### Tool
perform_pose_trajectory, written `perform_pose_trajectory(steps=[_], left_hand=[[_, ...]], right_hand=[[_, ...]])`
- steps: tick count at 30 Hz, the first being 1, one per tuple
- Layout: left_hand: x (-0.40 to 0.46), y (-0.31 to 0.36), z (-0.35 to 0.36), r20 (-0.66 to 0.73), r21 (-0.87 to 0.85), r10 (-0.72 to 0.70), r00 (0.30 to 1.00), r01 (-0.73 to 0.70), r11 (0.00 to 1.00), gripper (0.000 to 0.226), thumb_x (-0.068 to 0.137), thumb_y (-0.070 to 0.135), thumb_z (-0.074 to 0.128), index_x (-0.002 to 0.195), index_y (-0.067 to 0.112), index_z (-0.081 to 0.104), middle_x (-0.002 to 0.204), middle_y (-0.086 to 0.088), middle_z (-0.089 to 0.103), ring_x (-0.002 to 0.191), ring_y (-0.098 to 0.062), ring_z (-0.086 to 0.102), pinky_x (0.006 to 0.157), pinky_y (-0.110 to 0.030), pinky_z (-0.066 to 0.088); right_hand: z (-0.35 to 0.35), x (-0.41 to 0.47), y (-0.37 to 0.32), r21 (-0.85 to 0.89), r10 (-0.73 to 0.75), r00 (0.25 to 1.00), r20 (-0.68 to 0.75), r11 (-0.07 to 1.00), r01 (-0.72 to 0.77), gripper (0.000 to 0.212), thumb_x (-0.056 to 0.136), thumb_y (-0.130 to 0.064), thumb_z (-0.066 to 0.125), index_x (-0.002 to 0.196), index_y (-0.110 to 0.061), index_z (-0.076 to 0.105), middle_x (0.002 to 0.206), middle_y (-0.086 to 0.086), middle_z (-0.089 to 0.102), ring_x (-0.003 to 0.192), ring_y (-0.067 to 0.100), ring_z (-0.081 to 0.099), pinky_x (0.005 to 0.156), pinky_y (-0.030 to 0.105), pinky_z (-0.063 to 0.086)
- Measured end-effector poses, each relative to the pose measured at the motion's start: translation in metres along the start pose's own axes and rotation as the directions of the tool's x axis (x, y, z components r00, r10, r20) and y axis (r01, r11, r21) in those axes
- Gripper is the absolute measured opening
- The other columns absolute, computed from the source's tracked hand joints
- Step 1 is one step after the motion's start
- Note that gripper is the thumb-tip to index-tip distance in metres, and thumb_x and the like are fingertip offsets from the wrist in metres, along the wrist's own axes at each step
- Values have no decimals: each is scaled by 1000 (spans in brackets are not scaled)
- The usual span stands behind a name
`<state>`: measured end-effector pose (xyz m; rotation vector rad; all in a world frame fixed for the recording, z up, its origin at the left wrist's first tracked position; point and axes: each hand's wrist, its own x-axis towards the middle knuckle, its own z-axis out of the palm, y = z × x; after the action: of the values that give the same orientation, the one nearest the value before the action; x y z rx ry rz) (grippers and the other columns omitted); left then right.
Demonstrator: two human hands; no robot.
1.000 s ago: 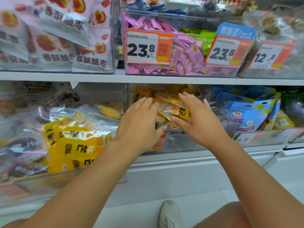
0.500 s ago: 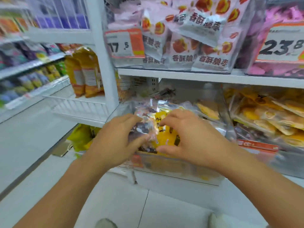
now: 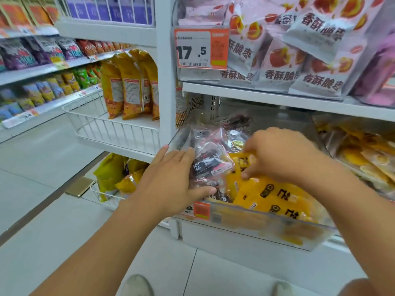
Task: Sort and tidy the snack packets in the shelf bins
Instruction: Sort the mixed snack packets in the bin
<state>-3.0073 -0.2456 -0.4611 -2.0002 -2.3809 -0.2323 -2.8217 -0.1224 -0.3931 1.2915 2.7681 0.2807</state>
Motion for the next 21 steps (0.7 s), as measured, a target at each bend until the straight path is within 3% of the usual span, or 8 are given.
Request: perform_pose_trajectory(steps=[3, 6, 9, 12, 15, 18, 21], left_hand=[[10, 1, -1, 30, -15, -37, 999, 38, 999, 87, 72, 93, 35, 132, 30, 45, 127, 8, 60, 123, -18, 54, 124, -48, 8], [12, 7, 3, 50, 63, -27, 998, 23, 998, 90, 73, 93, 18, 139, 37, 44, 125, 9, 60, 120, -19, 58, 122, -56, -3], [11, 23, 4, 15, 132, -1, 1000, -1, 991, 84, 79, 85, 10, 144, 40, 39, 123, 9, 62, 119, -19, 59, 121, -56, -7], [10, 31, 8, 45, 50, 9, 999, -11, 999, 73, 89, 78, 26, 147, 35, 36, 137, 5, 55, 126, -24, 51, 121, -46, 18], [5, 27, 6, 70, -125, 1, 998, 7, 992, 71, 89, 77, 31, 150, 40, 29, 141, 9, 47, 130, -21, 44, 98, -39, 43], [3, 18, -2, -30, -181, -11, 1000, 5, 984, 78, 83, 83, 20, 141, 38, 44, 124, 12, 54, 114, -15, 54, 84, -35, 48], [5, 5, -6, -168, -178, -53, 984, 23, 984, 67, 91, 72, 32, 135, 27, 52, 128, 7, 55, 120, -15, 50, 94, -32, 44]], right_hand=[[-5, -10, 31, 65, 141, 988, 70, 987, -146, 42, 69, -70, 75, 92, -36, 65, 98, -1, 67, 95, 28, 63, 76, 36, 51], [3, -12, 44, 116, 178, 974, 140, 974, -195, 44, 80, -69, 64, 108, -35, 64, 106, 1, 66, 102, 29, 63, 85, 43, 54], [21, -12, 30, -79, 90, 992, 87, 993, -83, 44, 95, -65, 41, 114, -29, 57, 119, 2, 53, 115, 27, 53, 86, 37, 45], [29, -9, 19, -53, 66, 998, 17, 996, -65, 58, 98, -64, 27, 134, -24, 51, 141, 1, 40, 133, 27, 36, 108, 46, 33], [25, -9, 9, 74, 0, 993, -117, 997, 8, 64, 98, -62, 31, 150, -26, 34, 152, -1, 35, 142, 24, 29, 120, 48, 21], [16, -7, -15, 240, -91, 971, -223, 960, 145, 61, 97, -57, 46, 151, -29, 36, 153, -5, 36, 142, 20, 31, 110, 38, 36], [22, 14, -34, 240, -176, 972, -154, 948, 210, 67, 95, -59, 48, 153, -30, 30, 158, -1, 29, 145, 23, 25, 114, 42, 34]])
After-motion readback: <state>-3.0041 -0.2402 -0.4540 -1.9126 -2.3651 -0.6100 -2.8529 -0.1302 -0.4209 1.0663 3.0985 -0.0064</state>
